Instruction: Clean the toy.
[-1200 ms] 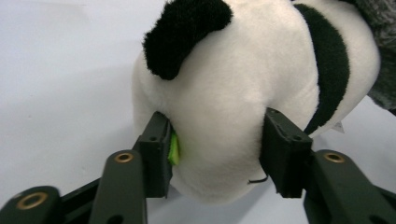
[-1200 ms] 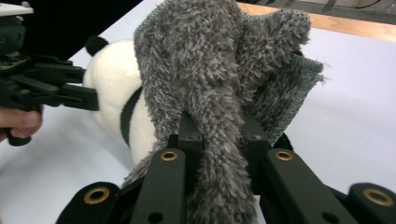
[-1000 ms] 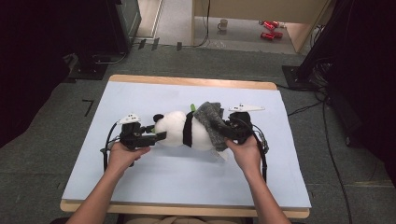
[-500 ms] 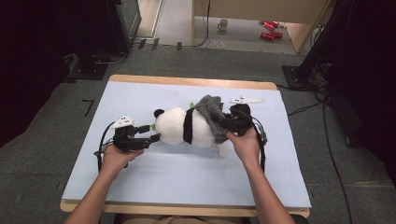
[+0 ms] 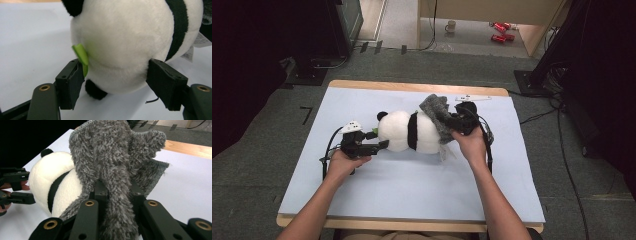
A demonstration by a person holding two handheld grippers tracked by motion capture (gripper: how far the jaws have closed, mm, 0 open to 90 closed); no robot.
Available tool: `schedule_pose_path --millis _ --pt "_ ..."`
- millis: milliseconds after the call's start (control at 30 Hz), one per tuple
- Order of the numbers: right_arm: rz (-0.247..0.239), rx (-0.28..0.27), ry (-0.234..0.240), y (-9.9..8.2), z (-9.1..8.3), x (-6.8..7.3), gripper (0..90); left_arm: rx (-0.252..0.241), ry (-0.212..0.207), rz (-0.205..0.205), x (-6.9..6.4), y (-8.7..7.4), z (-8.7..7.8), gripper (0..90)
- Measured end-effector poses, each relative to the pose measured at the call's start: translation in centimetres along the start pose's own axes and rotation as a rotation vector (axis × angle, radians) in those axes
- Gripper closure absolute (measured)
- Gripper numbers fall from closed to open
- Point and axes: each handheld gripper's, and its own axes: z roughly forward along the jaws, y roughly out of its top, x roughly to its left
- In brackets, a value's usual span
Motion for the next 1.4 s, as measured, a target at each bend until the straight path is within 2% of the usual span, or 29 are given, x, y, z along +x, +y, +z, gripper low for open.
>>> schedule_pose_path --millis 67,100,167,267,367,400,533,600,667,700,733,800,833,900,1033,1100,1200,1267,1400 --pt "0.014 -0.004 0.004 0.1 0.3 -0.4 75.3 -0.010 0.001 -0.019 0.2 0.0 0.4 27.3" --pt "0.018 -0.004 0.002 0.2 0.5 -0.6 75.3 -0.001 -0.003 -0.031 0.2 0.1 0.8 26.5" --pt "0.025 -0.010 0.001 0.2 0.9 -0.8 75.4 0.011 -0.009 -0.022 0.1 0.3 1.4 24.9" --pt "0.026 -0.011 -0.007 0.2 1.1 -1.0 75.5 0.012 0.013 -0.013 -0.1 0.8 2.3 20.0" --pt "0.046 -0.014 -0.005 0.2 1.1 -1.3 75.4 0.010 0.024 -0.032 0.0 1.0 3.1 19.3" --pt "0.054 -0.016 -0.003 0.2 1.1 -1.4 75.4 0.009 0.022 -0.056 0.0 1.1 3.3 22.1" --pt "0.082 -0.010 0.019 0.1 0.8 -1.7 75.4 0.009 0.052 -0.043 -0.5 1.2 3.2 44.2" --pt "0.078 -0.011 0.019 0.2 0.6 -1.5 75.4 0.019 0.055 -0.039 -0.7 1.3 2.9 53.8" --pt "0.071 -0.011 0.018 0.2 0.4 -1.2 75.5 0.028 0.031 -0.052 -0.8 1.3 2.5 59.7" --pt "0.067 -0.011 0.015 0.3 0.2 -1.1 75.5 0.039 -0.015 -0.075 -0.7 1.3 2.2 61.7" --pt "0.056 -0.013 0.010 0.4 -0.1 -0.9 75.5 0.042 -0.045 -0.080 -0.8 1.4 1.8 63.7" --pt "0.048 -0.001 0.012 0.7 -0.8 -0.7 75.6 0.051 -0.077 -0.083 -1.3 1.7 1.0 65.8" --pt "0.046 0.004 0.011 0.9 -1.2 -0.6 75.7 0.047 -0.095 -0.098 -1.6 1.9 0.7 66.5" --pt "0.036 0.009 0.005 1.1 -1.9 -0.4 75.7 0.047 -0.120 -0.134 -2.2 2.2 0.1 67.1" --pt "0.036 0.012 0.020 1.3 -3.2 0.1 75.8 0.106 -0.136 -0.217 -3.5 1.5 -0.5 66.5" --pt "0.029 0.026 0.020 1.1 -3.3 0.2 75.8 0.114 -0.123 -0.223 -4.0 0.6 -0.5 65.5" --pt "0.021 0.059 -0.006 0.7 -3.2 0.1 75.8 0.080 -0.094 -0.203 -4.0 -0.3 -0.3 63.7" --pt "0.029 0.047 -0.009 0.8 -3.6 0.1 75.9 0.081 -0.070 -0.196 -3.9 -0.5 0.0 62.6" --pt "-0.004 0.025 -0.025 1.8 -5.1 1.2 75.8 0.081 -0.051 -0.175 -3.8 -0.7 0.2 61.1"
